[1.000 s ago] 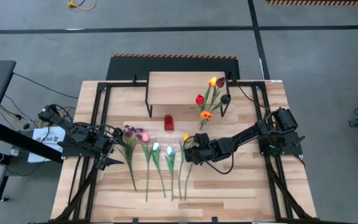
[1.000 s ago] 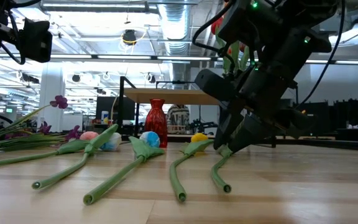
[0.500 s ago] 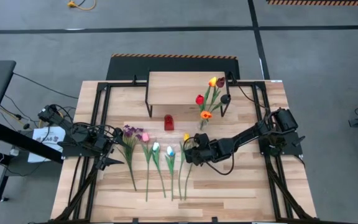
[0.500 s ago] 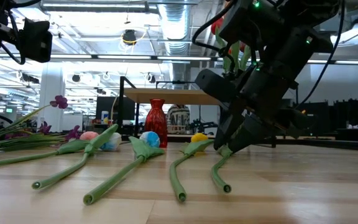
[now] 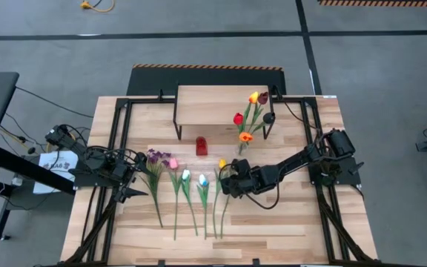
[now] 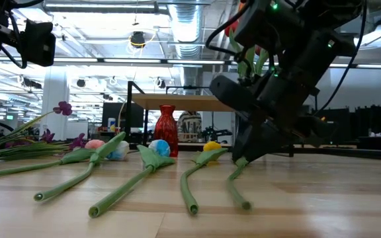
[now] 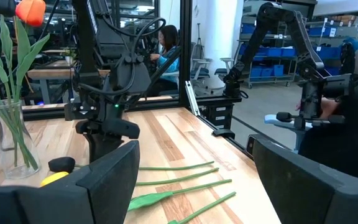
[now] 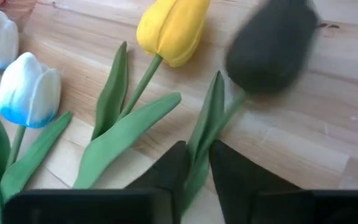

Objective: Pick and place flowers into a vace then onto a shelf
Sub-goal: Put the black flower into the transparent vase

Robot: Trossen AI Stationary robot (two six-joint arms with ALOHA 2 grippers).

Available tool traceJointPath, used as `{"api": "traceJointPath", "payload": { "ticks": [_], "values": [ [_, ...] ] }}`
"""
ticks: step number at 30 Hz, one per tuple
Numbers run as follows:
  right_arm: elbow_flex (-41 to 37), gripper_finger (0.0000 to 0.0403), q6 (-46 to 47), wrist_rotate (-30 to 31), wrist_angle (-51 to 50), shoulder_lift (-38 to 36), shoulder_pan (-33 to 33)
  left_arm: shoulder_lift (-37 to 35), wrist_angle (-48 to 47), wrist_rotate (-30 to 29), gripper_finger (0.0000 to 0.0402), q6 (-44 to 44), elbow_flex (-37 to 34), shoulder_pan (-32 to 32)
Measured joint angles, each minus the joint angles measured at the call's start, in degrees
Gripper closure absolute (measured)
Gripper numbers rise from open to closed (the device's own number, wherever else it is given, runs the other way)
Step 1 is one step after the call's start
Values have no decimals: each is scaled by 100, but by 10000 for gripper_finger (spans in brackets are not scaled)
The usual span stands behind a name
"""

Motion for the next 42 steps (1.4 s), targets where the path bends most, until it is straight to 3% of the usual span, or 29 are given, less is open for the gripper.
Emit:
{"api": "traceJointPath", "payload": {
  "ticks": [6,12,26,32,42],
  "values": [
    [0,396,4,-116,-209,-79,-2,0,-1,0,99,-2,2,1],
    [-15,387,-235,-370,-556,-375,7,0,-1,0,99,-2,1,0],
    [-20,398,-325,-1677,-2576,-1156,359,-2,-1,0,99,-2,1,0],
    [-17,400,-1290,-2272,-2466,-1161,749,-2,-1,0,99,-2,1,1],
    [-7,401,-3118,-2217,-1780,-1165,850,-2,0,0,99,-2,2,0]
  ]
}}
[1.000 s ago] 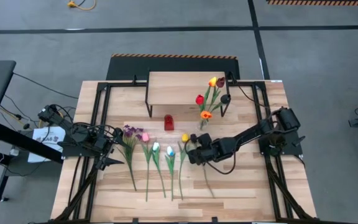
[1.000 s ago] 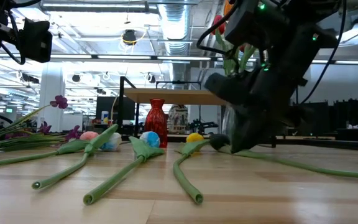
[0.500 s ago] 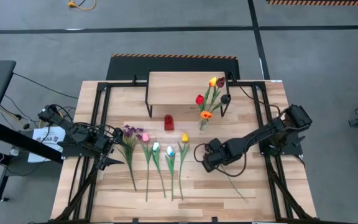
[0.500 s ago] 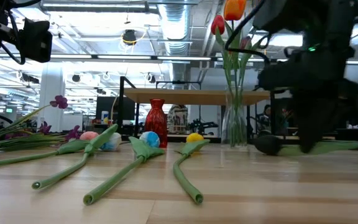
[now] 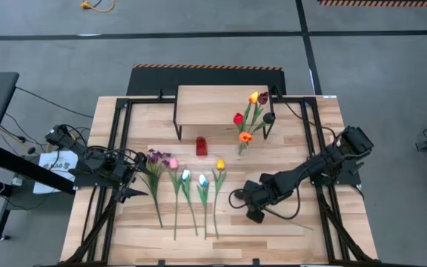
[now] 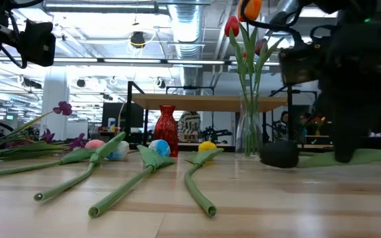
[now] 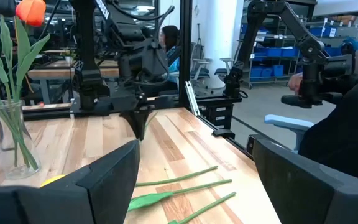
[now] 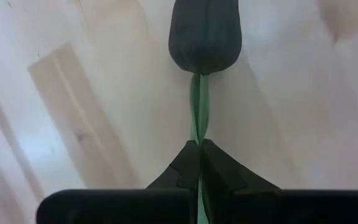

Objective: Pick and place flowers into a vace then onto a shelf
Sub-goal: Put the black flower into the transparent vase

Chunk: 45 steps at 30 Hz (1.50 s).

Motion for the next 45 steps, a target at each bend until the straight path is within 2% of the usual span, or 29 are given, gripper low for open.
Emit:
{"api": "traceJointPath", "payload": {
  "ticks": [7,15,24,31,35,41,45],
  "values": [
    [4,402,-1631,94,564,-4,-406,0,0,0,99,-1,-2,-2],
    [8,402,-3303,-245,1175,-11,-945,0,-2,0,99,2,-2,1],
    [207,402,-3799,-956,2269,-11,-1425,0,-2,0,99,-1,-2,-1],
    [1106,402,-4498,-881,2638,-13,-1279,0,-1,-1,99,0,-2,0],
    [1626,402,-4498,-131,2897,-13,-978,0,-1,0,99,1,-2,-1],
    [2168,401,-4525,2047,3290,-47,-227,0,0,0,99,-1,0,0],
    [2214,401,-5095,3424,3853,-322,336,0,-2,0,99,-1,0,-2]
  ]
}}
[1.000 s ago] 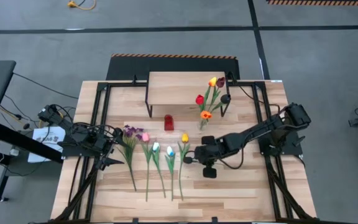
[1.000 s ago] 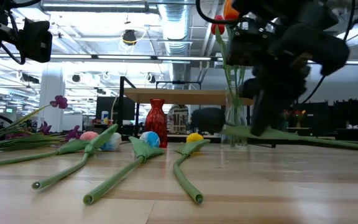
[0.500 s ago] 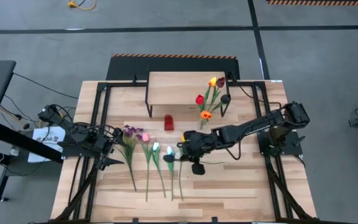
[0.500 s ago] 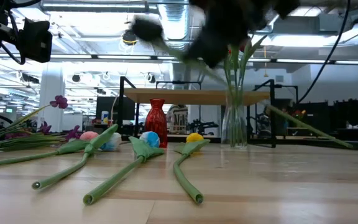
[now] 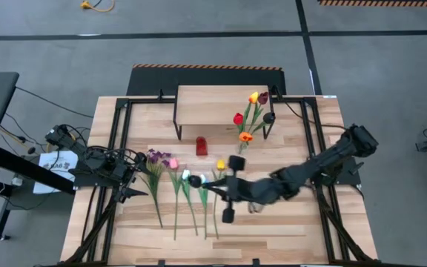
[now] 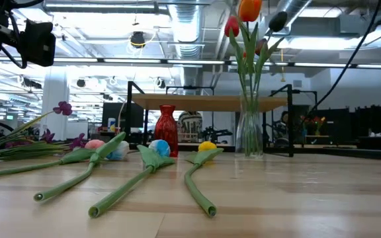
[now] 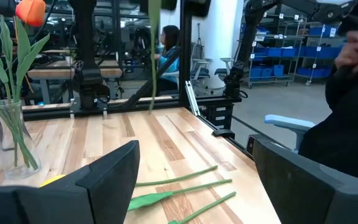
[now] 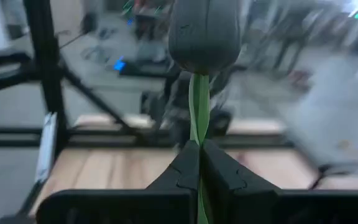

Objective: Pick and place flowers into a vace then onto a shelf
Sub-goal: Put the black flower into the transparent vase

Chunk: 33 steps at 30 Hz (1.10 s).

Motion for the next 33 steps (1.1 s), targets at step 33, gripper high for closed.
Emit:
{"api": "traceJointPath", "payload": {
  "ticks": [33],
  "values": [
    [-5478,400,-2524,-801,4932,-4487,-397,0,0,0,99,0,0,2]
  ]
}}
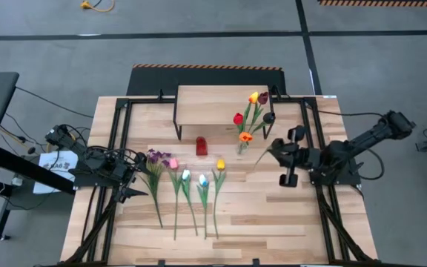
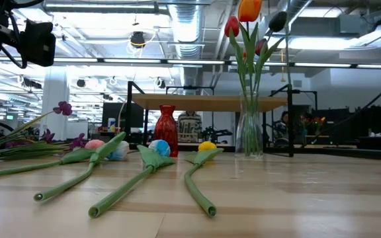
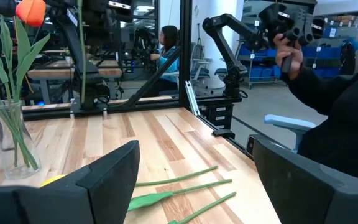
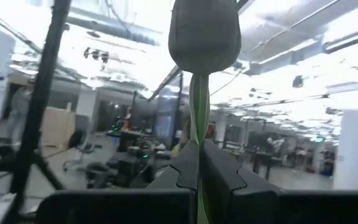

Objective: Pick and place flowers into a vace then onto a shelf
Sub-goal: Put the black flower into the transparent vase

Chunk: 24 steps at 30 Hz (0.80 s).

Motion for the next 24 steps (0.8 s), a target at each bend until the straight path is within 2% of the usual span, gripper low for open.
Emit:
{"api": "traceJointPath", "payload": {
  "ticks": [9,24],
  "values": [
    [-2,401,-768,-21,832,-67,-338,0,1,0,99,0,-2,0],
    [-2,401,-490,-265,1062,-56,-1356,0,0,0,99,0,-1,-2]
  ]
}}
